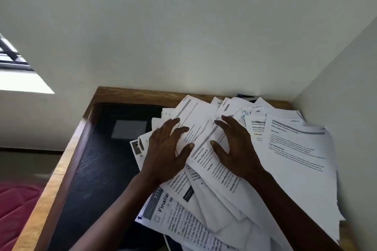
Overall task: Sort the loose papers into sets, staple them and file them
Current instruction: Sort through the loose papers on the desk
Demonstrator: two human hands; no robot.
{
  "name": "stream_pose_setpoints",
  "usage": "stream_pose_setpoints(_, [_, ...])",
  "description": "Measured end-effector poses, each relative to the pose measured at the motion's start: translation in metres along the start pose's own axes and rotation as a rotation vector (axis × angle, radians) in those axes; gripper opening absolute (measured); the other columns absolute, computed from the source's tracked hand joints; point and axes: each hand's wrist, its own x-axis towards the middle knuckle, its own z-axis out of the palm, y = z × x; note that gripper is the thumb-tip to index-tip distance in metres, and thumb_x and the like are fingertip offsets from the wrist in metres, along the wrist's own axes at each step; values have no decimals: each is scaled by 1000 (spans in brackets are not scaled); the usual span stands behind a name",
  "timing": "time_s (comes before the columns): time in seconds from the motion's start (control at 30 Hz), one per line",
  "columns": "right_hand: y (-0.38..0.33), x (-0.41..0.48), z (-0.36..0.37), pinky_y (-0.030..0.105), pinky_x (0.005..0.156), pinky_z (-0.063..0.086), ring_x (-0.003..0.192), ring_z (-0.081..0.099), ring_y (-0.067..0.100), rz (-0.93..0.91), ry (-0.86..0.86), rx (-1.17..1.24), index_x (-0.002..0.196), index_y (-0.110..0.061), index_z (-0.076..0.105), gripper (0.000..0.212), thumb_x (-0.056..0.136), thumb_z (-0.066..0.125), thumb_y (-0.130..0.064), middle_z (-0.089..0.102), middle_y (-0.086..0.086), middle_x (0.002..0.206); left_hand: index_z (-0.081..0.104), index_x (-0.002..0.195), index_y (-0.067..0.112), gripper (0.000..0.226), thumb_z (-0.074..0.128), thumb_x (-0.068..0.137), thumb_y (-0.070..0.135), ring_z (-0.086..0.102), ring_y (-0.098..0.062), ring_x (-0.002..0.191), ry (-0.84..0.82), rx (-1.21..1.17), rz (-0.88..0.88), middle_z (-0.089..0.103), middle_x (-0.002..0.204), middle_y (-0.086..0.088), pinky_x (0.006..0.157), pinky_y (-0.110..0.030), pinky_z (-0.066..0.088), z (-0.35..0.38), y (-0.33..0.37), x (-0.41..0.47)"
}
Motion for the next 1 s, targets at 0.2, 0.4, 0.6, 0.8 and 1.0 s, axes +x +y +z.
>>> stream_pose_setpoints(0.2, [15, 0, 47, 52, 126, 18, 158, 15, 21, -35, -153, -196, 155, -24, 41, 67, 100, 29, -60, 30, 4, 167, 60, 136, 30, 53, 42, 98, 63, 43, -17, 144, -34, 138, 66, 54, 150, 5, 122, -52, 28, 31, -20, -1])
stream_pose_setpoints(0.4, [14, 0, 65, 45, 127, 12, 155, 21, 19, -42, 9, -200, 153, -28, 41, 68, 96, 22, -61, 33, -2, 164, 59, 133, 41, 64, 32, 88, 78, 37, -8, 144, -10, 188, 112, 49, 151, 16, 125, -41, 21, 34, -29, 5])
stream_pose_setpoints(0.6, [21, -3, 67, 48, 117, 27, 139, 44, 21, -80, 161, -200, 137, -24, 55, 62, 90, 39, -62, 54, -1, 144, 66, 121, 38, 74, 41, 69, 84, 55, -8, 118, 22, 191, 144, 63, 129, 17, 104, -38, 44, 31, -24, 3])
stream_pose_setpoints(0.8, [14, -10, 54, 44, 111, 34, 132, 49, 25, -85, 62, -201, 135, -25, 55, 50, 98, 49, -58, 56, 2, 137, 65, 122, 37, 48, 75, 83, 63, 54, -6, 121, 14, 193, 165, 60, 130, 18, 100, -27, 42, 29, -24, -3])
stream_pose_setpoints(1.0, [9, -8, 39, 45, 110, 35, 132, 45, 24, -86, 33, -369, 134, -30, 54, 65, 90, 41, -77, 54, -1, 137, 63, 126, 40, 66, 62, 77, 84, 43, -10, 139, 96, 335, 63, 47, 152, 12, 114, -36, 38, 14, -26, -5])
